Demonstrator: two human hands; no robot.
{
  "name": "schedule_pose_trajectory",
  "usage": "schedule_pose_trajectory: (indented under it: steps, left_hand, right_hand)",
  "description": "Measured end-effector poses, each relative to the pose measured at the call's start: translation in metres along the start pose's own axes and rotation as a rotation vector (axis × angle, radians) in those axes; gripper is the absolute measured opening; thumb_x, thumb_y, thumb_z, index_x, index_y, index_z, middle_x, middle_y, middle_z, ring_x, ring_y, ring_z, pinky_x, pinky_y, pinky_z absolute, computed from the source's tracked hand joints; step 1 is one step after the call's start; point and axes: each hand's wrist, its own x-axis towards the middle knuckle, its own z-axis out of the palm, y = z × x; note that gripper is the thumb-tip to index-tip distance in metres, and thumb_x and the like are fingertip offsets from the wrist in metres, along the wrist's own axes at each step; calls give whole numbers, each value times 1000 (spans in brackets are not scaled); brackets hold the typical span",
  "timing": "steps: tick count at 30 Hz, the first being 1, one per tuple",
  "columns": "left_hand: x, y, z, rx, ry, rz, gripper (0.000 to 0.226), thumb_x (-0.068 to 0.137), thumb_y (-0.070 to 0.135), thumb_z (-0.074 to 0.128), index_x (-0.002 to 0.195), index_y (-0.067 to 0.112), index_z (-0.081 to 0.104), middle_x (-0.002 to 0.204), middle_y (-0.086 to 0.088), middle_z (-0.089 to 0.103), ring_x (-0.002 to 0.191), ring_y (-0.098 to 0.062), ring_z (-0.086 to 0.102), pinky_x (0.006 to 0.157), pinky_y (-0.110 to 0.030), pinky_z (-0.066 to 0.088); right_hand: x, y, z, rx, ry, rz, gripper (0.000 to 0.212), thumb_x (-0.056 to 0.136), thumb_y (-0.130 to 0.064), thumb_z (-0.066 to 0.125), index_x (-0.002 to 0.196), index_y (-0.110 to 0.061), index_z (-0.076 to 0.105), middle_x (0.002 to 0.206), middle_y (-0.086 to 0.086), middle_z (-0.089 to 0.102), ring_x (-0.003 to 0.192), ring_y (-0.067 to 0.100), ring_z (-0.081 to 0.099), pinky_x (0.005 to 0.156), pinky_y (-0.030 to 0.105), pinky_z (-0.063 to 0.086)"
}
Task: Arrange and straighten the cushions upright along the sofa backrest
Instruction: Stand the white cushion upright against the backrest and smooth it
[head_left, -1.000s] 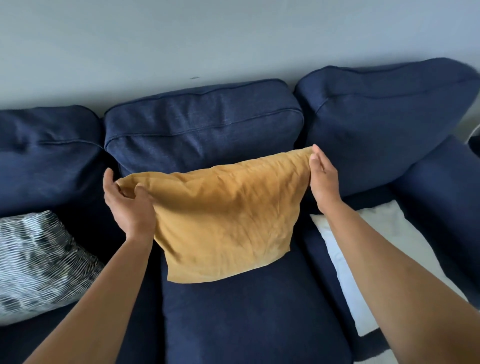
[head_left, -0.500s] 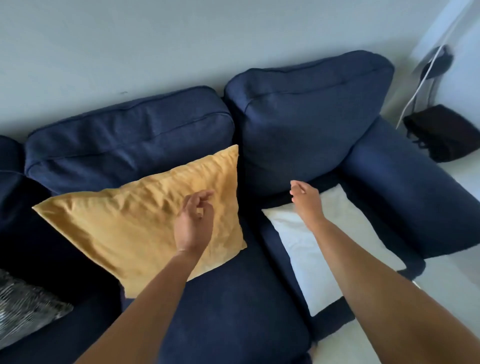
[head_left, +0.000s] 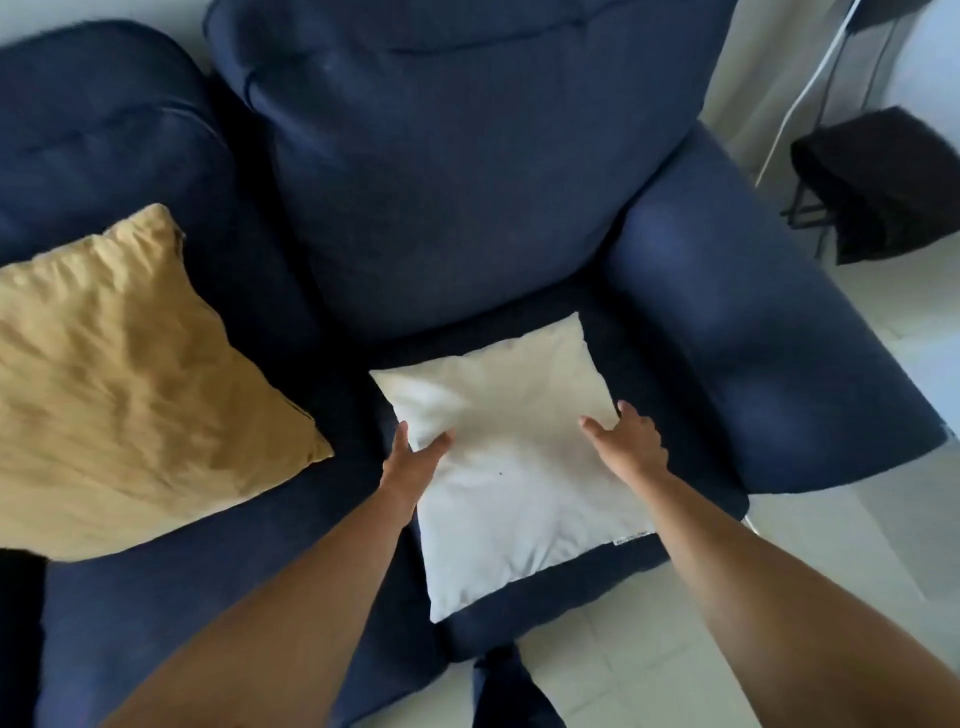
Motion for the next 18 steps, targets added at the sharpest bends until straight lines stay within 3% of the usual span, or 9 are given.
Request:
schedule_pose_trajectory:
  steps: [4,7,8,10,11,13,15,18]
  left_hand:
    - [8,-16,30,-202,-60,-111,128,72,74,72,158,38,-16,170,6,6,154,-25,14,121,-46,16]
    - [12,-17,38,-181,-19,-174,140,61,79,73,158,34,-17,169,2,8,154,-27,16,121,-47,17]
    - [13,-16,38,-216,-2,-164,139,61,75,78,161,31,-8,168,-1,17,151,-28,26,118,-47,25]
    - [14,-11,38,-397,-6,-129,115,59,61,90,152,23,34,146,-9,56,126,-30,61,100,-45,52]
    - [11,-4,37,-479,-33,-116,97,59,53,93,139,18,52,126,-10,71,107,-29,72,83,-41,60]
    - [2,10,34,-534,-71,-97,61,66,40,91,116,14,69,99,-8,79,84,-24,77,61,-31,61]
    - [-7,21,29,-542,-79,-68,46,71,32,89,110,12,72,96,-8,80,82,-24,77,58,-29,60]
    - [-23,37,15,-570,-101,35,55,65,28,91,112,8,72,100,-11,79,89,-27,77,70,-35,63]
  right_hand:
    - [33,30,5,137,-132,43,104,80,-75,55,158,-25,8,160,11,28,142,35,34,114,51,28]
    - [46,32,14,382,-224,69,120,70,-74,68,158,-27,2,162,4,24,145,31,32,111,44,35]
    - [49,28,16,438,-231,77,122,68,-72,72,158,-25,4,161,3,28,144,29,34,105,40,41]
    - [52,18,18,542,-229,73,112,64,-65,80,153,-19,29,150,3,47,132,26,50,98,39,48]
    - [53,12,17,620,-230,60,96,63,-58,84,142,-17,46,138,3,59,119,23,60,95,38,51]
    - [49,-1,10,754,-268,36,65,66,-39,89,121,-17,63,109,-1,73,90,12,72,74,26,57]
    - [41,-9,-2,799,-303,-8,52,68,-28,90,113,-19,65,94,-9,74,74,3,72,57,15,52]
    - [27,-25,-26,825,-311,-81,49,71,-18,88,114,-21,65,99,-8,75,84,4,72,66,17,52]
